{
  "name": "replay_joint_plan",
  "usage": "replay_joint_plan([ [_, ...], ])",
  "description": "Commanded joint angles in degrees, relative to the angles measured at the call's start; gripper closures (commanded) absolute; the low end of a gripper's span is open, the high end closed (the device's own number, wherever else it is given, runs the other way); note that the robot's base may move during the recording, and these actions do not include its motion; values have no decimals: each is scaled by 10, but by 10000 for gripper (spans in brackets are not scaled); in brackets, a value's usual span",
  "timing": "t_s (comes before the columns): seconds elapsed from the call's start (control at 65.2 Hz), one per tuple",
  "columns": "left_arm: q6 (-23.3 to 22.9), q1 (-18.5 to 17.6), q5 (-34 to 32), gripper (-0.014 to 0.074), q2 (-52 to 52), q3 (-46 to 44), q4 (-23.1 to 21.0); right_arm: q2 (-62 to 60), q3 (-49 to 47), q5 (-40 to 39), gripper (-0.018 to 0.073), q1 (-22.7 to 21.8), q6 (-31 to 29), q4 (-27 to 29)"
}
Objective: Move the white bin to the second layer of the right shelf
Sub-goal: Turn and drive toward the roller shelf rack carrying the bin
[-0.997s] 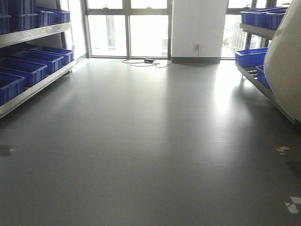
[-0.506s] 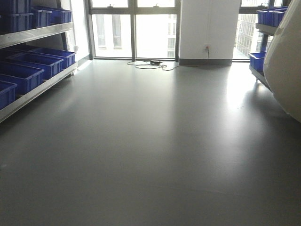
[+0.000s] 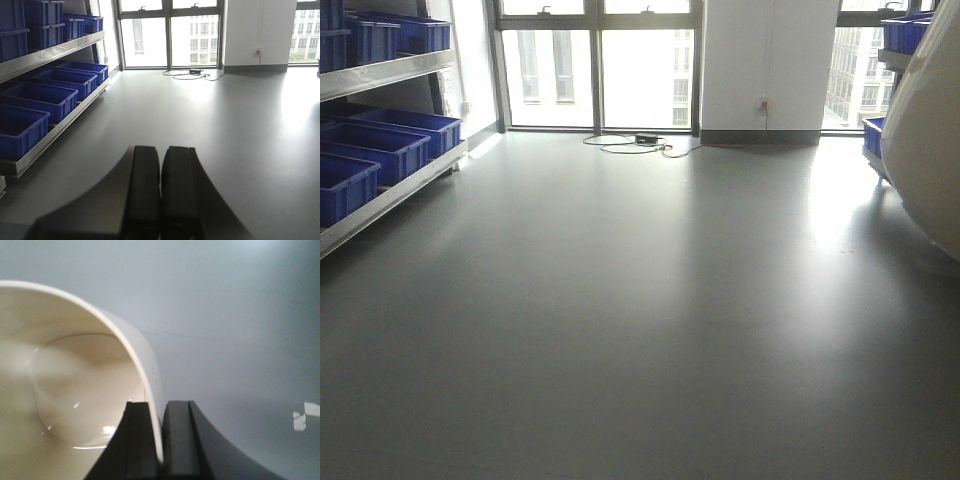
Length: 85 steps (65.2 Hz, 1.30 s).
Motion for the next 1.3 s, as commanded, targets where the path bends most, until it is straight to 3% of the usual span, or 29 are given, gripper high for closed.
replay_joint_plan([
  [0.0,-1,-2,-48,512,-8,21,-3,-1,-17,-48,491,0,-2,4],
  [1.288,-1,-2,-48,512,-8,21,-3,-1,-17,-48,491,0,-2,4],
])
